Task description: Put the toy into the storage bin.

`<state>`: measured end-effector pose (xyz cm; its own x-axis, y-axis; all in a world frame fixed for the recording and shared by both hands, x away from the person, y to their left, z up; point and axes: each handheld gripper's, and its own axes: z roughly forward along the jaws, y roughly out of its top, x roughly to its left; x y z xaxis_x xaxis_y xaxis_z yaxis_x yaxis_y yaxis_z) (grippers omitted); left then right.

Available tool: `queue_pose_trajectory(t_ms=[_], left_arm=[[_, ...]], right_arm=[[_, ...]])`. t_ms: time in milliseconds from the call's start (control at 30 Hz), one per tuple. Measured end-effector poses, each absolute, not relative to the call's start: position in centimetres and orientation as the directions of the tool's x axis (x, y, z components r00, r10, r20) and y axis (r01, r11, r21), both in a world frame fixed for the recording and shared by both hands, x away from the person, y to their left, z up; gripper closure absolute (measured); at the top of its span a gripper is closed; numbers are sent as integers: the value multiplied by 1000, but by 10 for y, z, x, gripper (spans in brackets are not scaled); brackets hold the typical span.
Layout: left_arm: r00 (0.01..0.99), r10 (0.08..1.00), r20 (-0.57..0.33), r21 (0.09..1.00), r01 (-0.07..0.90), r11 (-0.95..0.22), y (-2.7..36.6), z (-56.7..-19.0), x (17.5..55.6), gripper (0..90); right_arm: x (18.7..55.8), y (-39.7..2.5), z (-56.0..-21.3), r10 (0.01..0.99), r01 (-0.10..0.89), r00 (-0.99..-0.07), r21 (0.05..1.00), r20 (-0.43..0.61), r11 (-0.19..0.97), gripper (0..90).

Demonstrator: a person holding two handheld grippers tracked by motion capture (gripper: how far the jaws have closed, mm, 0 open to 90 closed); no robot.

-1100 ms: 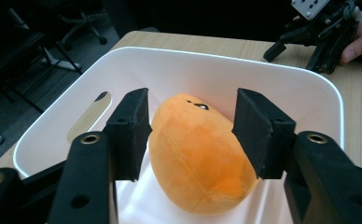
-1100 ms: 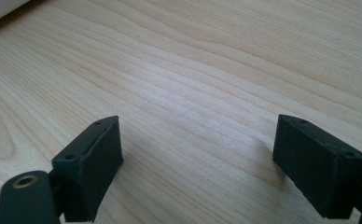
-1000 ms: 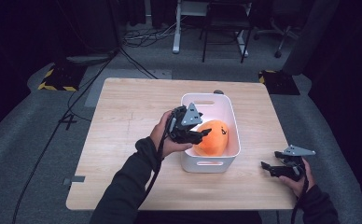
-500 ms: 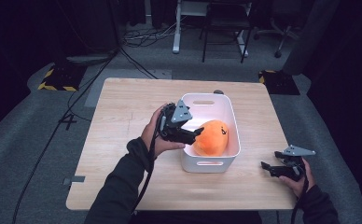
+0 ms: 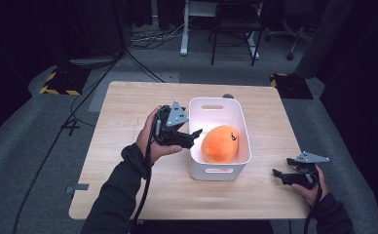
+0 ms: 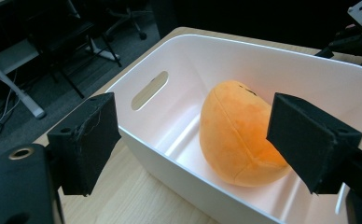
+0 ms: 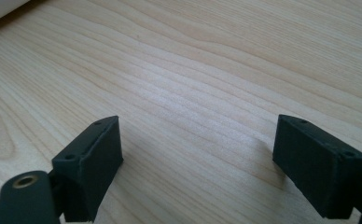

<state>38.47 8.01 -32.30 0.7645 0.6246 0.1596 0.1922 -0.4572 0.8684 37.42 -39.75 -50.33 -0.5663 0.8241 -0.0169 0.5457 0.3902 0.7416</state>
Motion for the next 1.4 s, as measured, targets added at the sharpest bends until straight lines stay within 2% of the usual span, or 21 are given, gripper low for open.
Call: queue_pose_trajectory(t_ms=[767, 1067, 1400], left_arm=[[682, 683, 262, 808, 233, -541, 112, -338, 383, 171], [659, 715, 234, 812, 272, -517, 121, -352, 385, 170], [659, 710, 249, 773, 307, -556, 128, -369, 382, 169]], right_arm=[[374, -398, -503, 824, 546, -566, 741, -17, 390, 157], [374, -398, -503, 824, 546, -566, 742, -17, 390, 157], [374, -397, -503, 825, 547, -565, 742, -16, 389, 157]])
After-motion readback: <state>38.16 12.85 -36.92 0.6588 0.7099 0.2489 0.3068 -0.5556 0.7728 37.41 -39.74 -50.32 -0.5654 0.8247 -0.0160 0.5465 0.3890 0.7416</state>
